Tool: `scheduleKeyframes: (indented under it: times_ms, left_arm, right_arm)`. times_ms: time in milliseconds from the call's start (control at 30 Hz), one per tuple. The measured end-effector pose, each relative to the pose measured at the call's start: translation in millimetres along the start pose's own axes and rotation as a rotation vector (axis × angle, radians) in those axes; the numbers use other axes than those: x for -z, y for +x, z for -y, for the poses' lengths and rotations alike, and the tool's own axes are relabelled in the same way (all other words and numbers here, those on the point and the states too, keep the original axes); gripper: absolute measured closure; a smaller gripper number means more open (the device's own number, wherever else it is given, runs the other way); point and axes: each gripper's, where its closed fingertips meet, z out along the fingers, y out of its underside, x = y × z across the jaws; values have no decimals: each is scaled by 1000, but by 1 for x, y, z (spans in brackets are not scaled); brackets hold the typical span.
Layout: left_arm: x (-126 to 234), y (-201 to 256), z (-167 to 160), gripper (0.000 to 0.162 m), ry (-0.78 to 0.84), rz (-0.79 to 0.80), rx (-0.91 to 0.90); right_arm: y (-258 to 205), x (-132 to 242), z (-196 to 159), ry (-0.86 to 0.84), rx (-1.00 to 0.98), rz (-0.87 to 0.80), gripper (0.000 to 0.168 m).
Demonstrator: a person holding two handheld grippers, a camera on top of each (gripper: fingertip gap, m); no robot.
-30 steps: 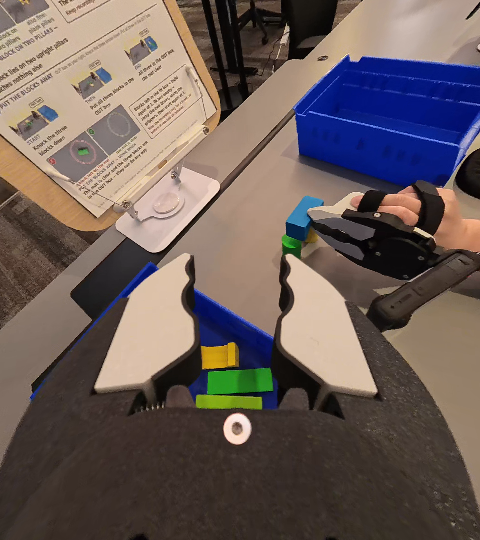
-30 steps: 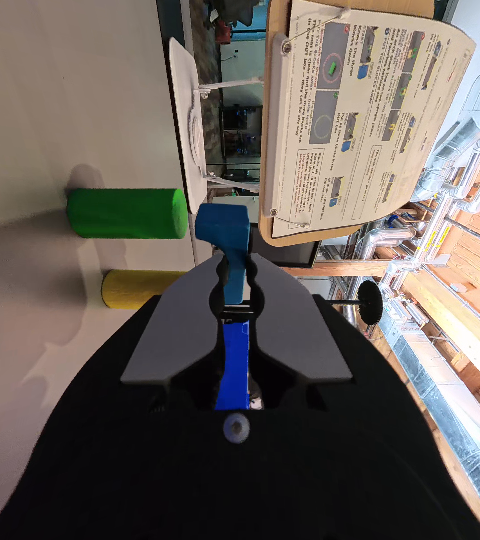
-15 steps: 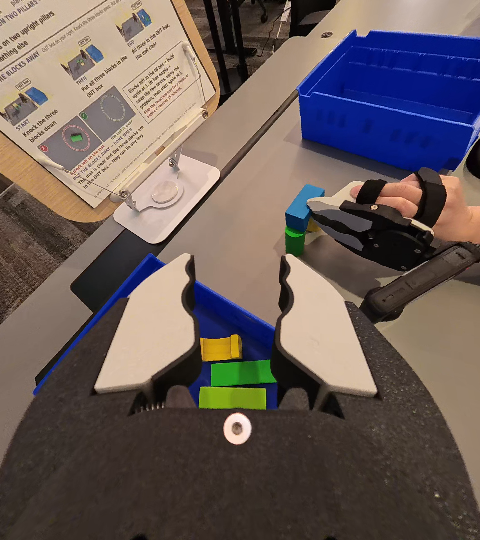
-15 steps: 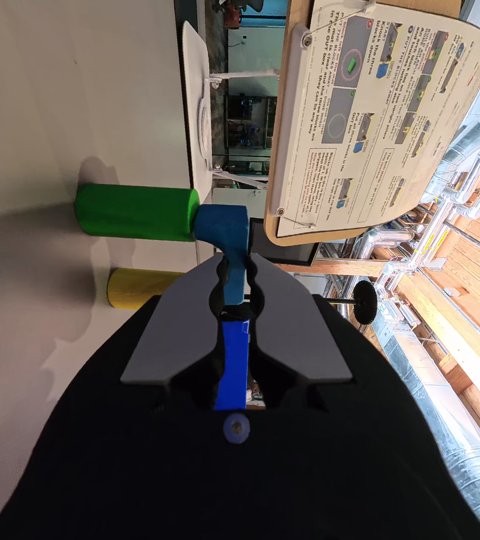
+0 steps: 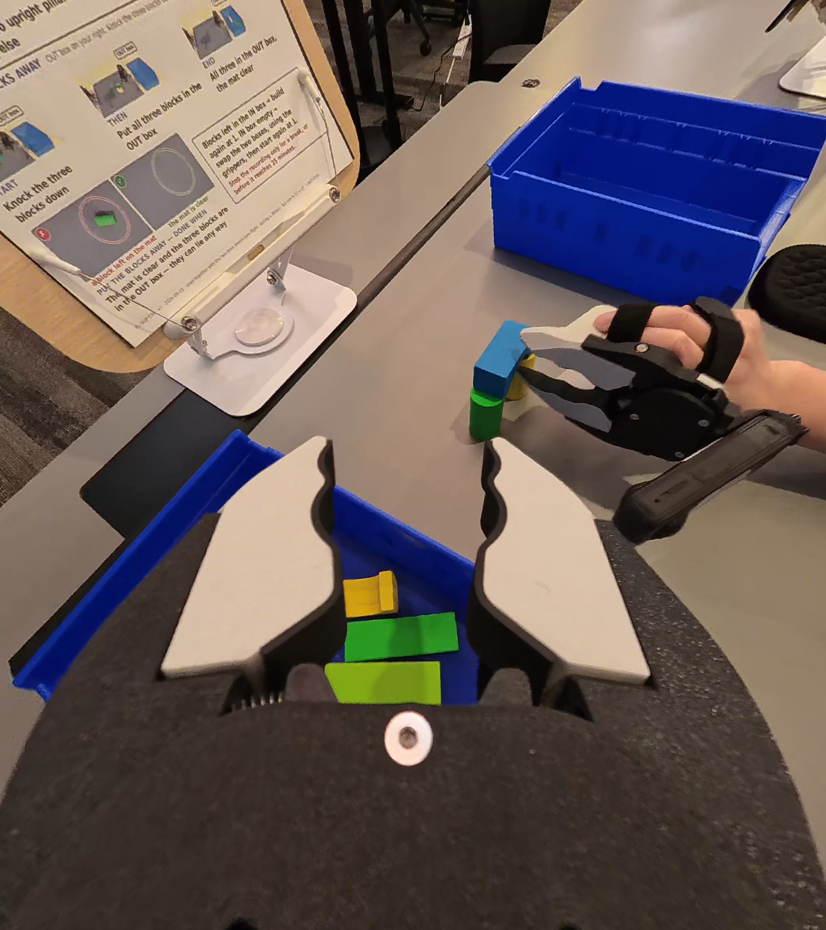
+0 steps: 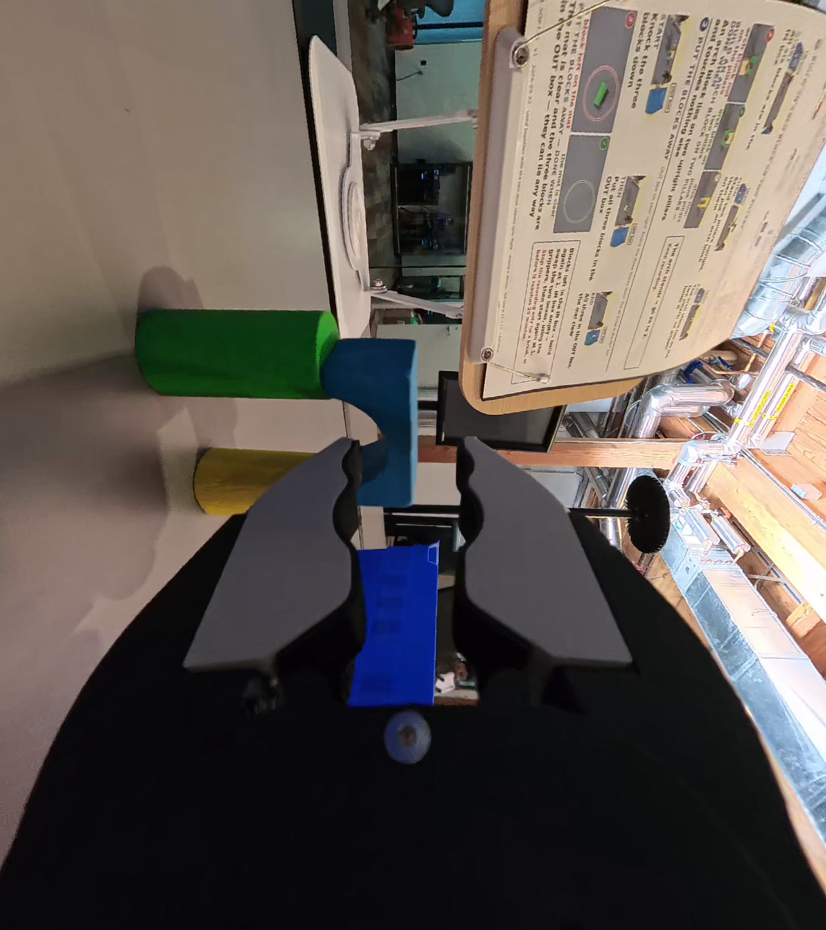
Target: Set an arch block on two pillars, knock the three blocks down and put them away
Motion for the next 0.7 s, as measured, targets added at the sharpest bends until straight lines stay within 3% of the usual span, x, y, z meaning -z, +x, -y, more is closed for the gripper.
scheduleKeyframes:
  times_ms: [133,333,500,567,667,700]
  left_arm:
    - [7,-7,-1,104,12,26,0]
    - [30,-2,24,98,191,-50,75]
    - [58,25,70,95,518,-241,157]
    - [66,31,84,102,633,-291,175]
    - [57,38,87,103,630,-318,183]
    - [50,38,84,104,601,-295,171]
  right_arm:
    - [14,20,-5,55,-157,45,131]
    - [65,38,-29,190,-653,177,131]
    - [80,32,-34,314,-1026,574,131]
    - [82,24,-36,328,-1109,714,131]
    - [82,14,-40,395,-1075,908,141]
    - [80,14,-42,418,-1026,981,152]
